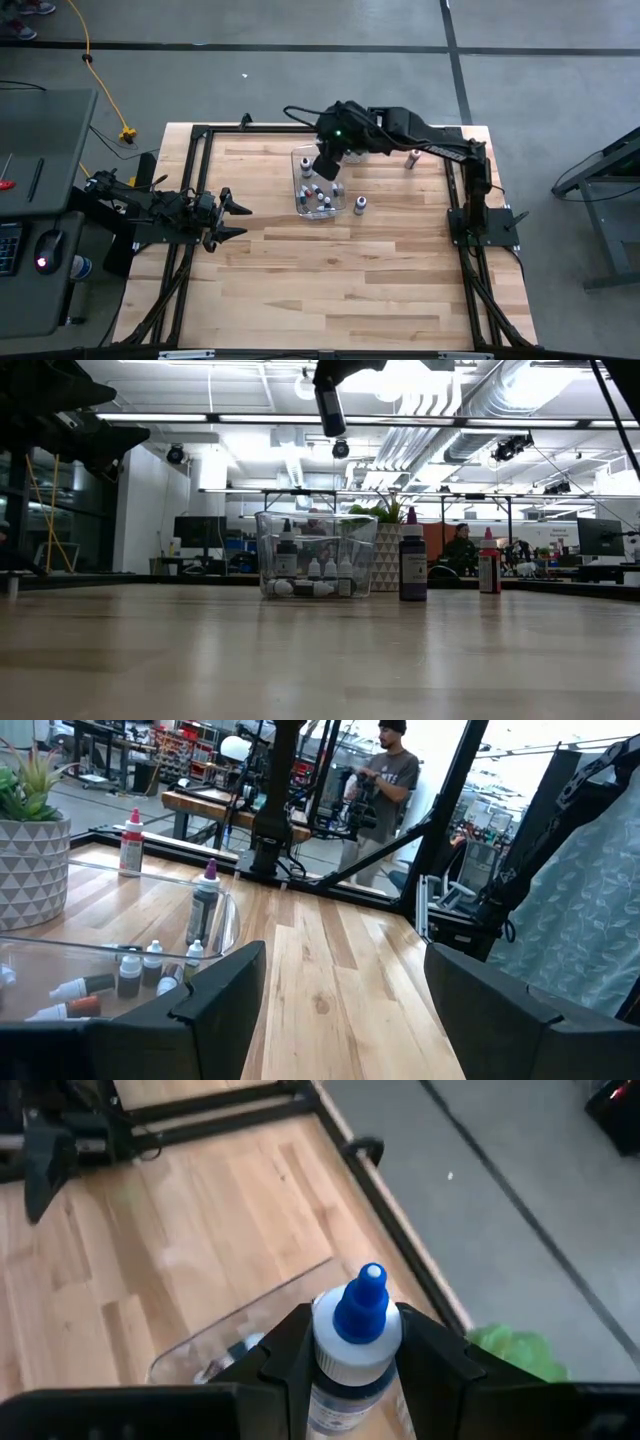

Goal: Pick & Place food coloring
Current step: Put the big blue food coloring bottle into the transparent bin

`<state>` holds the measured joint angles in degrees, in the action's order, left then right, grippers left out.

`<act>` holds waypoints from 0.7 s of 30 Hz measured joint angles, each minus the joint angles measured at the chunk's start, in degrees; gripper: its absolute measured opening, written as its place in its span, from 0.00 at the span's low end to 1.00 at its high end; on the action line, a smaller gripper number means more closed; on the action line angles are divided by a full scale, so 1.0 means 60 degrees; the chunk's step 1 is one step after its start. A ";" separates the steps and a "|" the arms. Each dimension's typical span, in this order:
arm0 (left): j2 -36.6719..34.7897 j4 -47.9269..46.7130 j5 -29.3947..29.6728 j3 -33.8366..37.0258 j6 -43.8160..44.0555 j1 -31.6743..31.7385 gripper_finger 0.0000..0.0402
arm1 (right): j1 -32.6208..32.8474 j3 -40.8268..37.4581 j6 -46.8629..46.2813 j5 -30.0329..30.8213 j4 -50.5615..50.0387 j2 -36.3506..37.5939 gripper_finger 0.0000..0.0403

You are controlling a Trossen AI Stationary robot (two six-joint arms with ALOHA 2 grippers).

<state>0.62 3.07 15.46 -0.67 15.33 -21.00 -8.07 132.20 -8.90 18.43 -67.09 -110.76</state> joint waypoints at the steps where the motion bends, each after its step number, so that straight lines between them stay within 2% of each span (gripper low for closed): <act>1: -0.0001 0.0000 0.0000 0.0000 0.0000 0.0000 0.68 | 0.0028 0.0000 -0.0104 -0.0017 -0.0174 0.0000 0.28; 15: -0.0003 0.0000 0.0000 0.0000 0.0000 0.0000 0.68 | 0.0213 -0.0121 -0.0422 -0.0065 -0.0931 0.0297 0.28; 18: -0.0001 0.0000 0.0000 0.0000 0.0000 0.0000 0.68 | 0.0280 -0.1418 -0.0223 -0.0240 0.0198 0.0933 0.28; 21: -0.0003 0.0000 -0.0003 0.0000 0.0000 -0.0001 0.68 | 0.0313 -0.3749 -0.0206 -0.0701 0.2550 0.1857 0.28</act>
<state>0.60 3.07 15.45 -0.67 15.33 -21.01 -6.20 109.71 -10.13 14.23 -51.79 -99.62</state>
